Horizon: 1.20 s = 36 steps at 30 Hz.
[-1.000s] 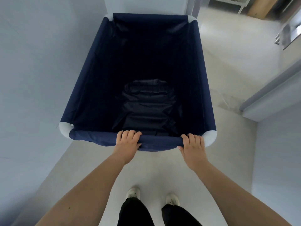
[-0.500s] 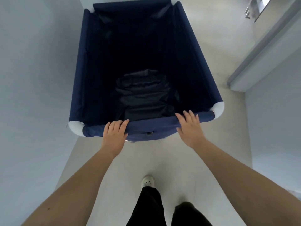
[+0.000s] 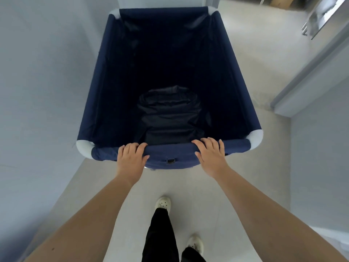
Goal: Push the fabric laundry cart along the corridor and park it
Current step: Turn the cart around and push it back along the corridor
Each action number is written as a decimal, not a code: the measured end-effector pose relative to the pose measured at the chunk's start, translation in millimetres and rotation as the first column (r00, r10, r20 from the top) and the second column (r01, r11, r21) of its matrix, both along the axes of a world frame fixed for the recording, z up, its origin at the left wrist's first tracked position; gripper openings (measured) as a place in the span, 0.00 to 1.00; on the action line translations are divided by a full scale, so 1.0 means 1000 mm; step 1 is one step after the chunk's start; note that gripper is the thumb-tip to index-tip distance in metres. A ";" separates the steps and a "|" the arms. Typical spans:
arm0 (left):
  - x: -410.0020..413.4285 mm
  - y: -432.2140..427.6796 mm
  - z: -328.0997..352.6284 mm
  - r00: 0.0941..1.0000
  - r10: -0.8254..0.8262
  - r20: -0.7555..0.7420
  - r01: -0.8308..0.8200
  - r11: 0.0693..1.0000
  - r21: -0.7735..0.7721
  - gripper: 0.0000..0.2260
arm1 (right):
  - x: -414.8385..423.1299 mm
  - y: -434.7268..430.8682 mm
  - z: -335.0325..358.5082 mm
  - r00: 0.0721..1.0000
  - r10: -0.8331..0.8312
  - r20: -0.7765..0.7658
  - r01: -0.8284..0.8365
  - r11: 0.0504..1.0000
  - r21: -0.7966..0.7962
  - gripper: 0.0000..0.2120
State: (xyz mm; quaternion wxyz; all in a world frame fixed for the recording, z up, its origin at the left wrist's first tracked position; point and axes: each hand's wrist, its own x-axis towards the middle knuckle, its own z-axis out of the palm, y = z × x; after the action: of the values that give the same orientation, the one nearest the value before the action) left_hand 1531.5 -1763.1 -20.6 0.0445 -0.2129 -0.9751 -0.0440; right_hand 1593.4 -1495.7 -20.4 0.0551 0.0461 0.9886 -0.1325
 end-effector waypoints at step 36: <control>0.081 0.001 -0.009 0.998 0.012 -0.066 -0.017 0.997 -0.077 0.19 | 0.027 0.034 0.007 0.968 0.239 0.078 -0.247 0.961 0.126 0.20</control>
State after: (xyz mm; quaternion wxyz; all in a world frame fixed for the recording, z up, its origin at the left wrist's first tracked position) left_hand 1612.6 -1762.5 -29.2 0.0682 -0.2087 -0.9756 0.0012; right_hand 1620.4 -1462.2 -12.9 0.0984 -0.0680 0.9912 -0.0564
